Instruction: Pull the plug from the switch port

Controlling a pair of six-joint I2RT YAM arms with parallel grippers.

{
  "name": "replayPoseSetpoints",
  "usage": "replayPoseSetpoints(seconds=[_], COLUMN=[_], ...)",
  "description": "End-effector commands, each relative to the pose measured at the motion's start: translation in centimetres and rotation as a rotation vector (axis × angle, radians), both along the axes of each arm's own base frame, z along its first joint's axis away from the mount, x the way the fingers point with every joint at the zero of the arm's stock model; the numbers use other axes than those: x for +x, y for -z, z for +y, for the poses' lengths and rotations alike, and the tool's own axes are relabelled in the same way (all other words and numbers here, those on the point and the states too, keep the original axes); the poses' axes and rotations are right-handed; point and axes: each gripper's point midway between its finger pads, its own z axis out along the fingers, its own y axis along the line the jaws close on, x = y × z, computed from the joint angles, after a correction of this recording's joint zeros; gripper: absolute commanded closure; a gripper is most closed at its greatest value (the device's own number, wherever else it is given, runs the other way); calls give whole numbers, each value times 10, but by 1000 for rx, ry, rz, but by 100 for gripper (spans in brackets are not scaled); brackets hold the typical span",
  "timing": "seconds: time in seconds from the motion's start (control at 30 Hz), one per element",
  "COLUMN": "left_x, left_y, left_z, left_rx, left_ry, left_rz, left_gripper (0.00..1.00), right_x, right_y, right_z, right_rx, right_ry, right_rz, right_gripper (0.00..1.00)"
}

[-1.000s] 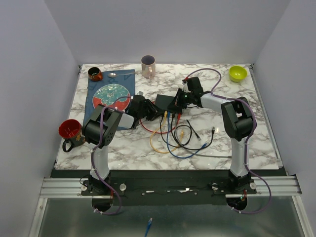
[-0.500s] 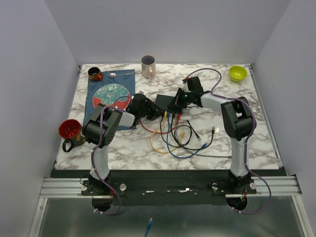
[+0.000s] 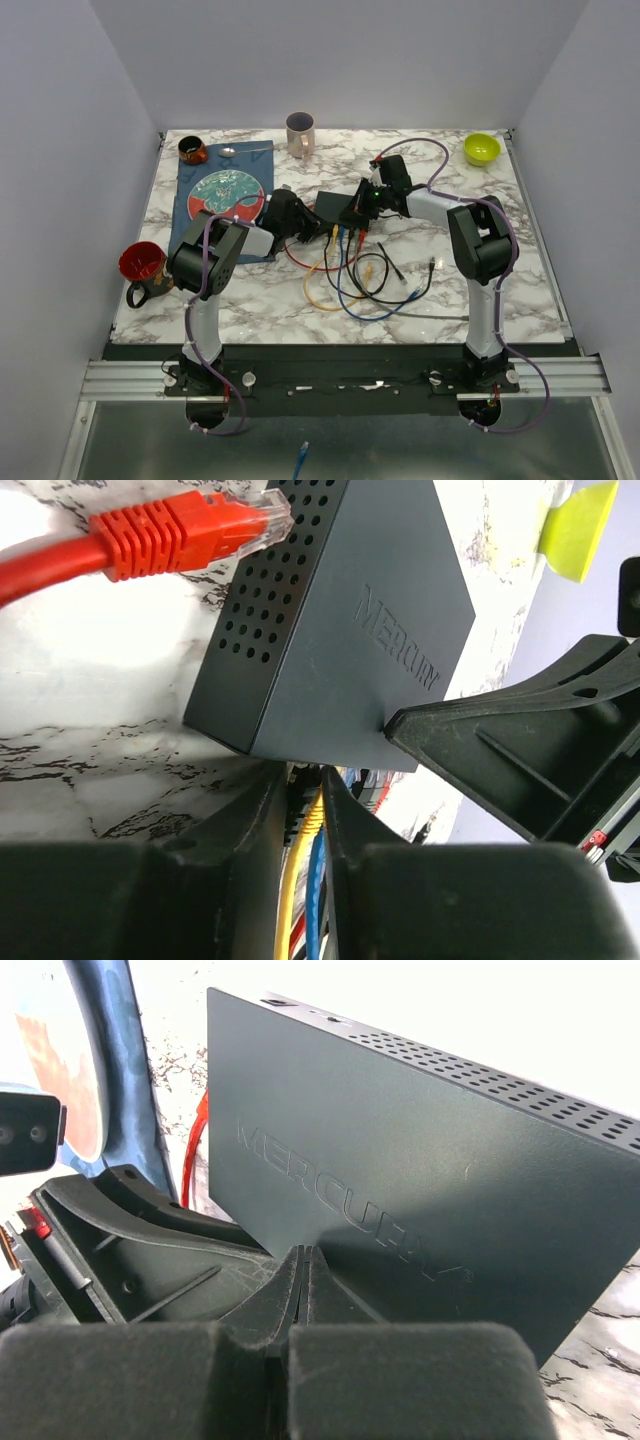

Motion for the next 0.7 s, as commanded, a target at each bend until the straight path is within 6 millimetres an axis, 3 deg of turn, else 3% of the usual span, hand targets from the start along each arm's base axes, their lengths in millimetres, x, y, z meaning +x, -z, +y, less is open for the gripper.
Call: replayPoseSetpoints(seconds=[0.0, 0.13, 0.23, 0.3, 0.4, 0.67], left_x=[-7, -6, -8, -7, -8, -9], left_y=[29, 29, 31, 32, 34, 35], left_z=[12, 13, 14, 15, 18, 21], left_rx=[73, 80, 86, 86, 87, 85], left_ry=[-24, -24, -23, -26, -29, -31], left_rz=[70, 67, 68, 70, 74, 80], left_gripper=[80, 100, 100, 100, 100, 100], right_x=[-6, -8, -11, -11, -20, -44], right_y=[28, 27, 12, -10, -21, 2], right_z=[-7, -10, -13, -12, -6, 2], right_rx=[-44, -56, -62, -66, -77, -122], right_ry=[9, 12, 23, 24, -4, -60], right_rz=[59, 49, 2, -58, -97, -44], right_gripper=[99, 99, 99, 99, 99, 99])
